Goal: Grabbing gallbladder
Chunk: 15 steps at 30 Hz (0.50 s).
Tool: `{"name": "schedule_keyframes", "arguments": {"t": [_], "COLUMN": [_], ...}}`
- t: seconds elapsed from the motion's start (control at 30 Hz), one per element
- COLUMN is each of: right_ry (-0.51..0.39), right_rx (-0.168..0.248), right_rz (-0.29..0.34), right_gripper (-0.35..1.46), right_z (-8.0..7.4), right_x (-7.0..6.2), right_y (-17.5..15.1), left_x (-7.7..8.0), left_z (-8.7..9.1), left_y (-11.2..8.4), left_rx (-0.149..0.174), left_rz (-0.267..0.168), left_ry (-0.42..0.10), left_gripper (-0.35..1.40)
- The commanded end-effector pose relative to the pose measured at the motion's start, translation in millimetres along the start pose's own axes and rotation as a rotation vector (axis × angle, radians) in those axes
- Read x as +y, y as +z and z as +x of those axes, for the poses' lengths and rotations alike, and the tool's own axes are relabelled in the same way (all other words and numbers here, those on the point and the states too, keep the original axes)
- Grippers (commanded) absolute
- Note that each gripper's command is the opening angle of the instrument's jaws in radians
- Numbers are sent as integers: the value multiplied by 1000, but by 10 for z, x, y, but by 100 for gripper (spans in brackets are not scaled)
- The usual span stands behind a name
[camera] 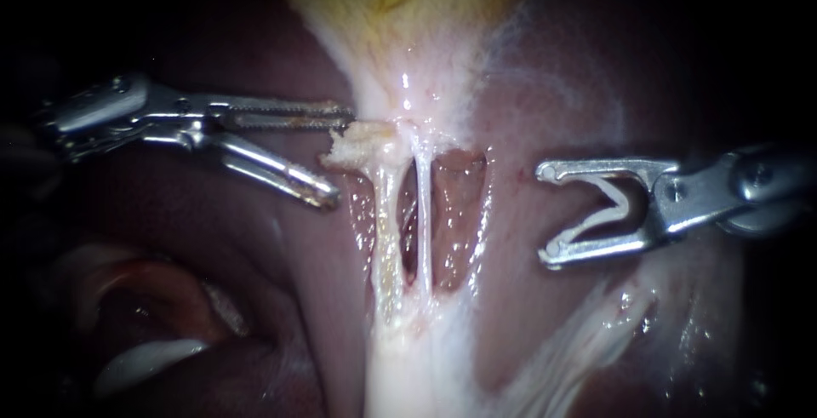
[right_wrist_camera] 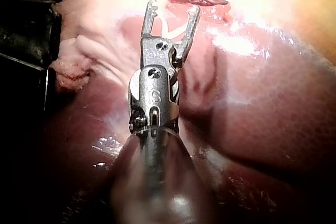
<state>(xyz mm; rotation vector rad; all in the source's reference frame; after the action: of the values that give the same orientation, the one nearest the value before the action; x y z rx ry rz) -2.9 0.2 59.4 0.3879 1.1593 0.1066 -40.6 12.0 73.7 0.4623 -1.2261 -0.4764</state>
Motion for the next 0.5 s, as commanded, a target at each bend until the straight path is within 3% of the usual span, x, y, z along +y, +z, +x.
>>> {"name": "schedule_keyframes", "arguments": {"t": [0.03, 0.3, 0.4, 0.5], "right_ry": [0, 0, 0, 0], "right_rx": [0, 0, 0, 0], "right_rz": [0, 1, 1, 1], "right_gripper": [44, 44, 44, 44], "right_z": [0, 0, 0, 0], "right_x": [0, 0, 0, 0], "right_y": [0, 0, 0, 0], "left_x": [0, 1, 1, 0], "left_z": [-1, -1, -1, 0], "left_y": [1, 6, 5, 3], "left_rx": [0, 0, -1, -1], "left_rz": [0, -3, -3, -2], "left_ry": [-4, -16, -22, -28], "left_gripper": [44, 31, 14, -16]}}
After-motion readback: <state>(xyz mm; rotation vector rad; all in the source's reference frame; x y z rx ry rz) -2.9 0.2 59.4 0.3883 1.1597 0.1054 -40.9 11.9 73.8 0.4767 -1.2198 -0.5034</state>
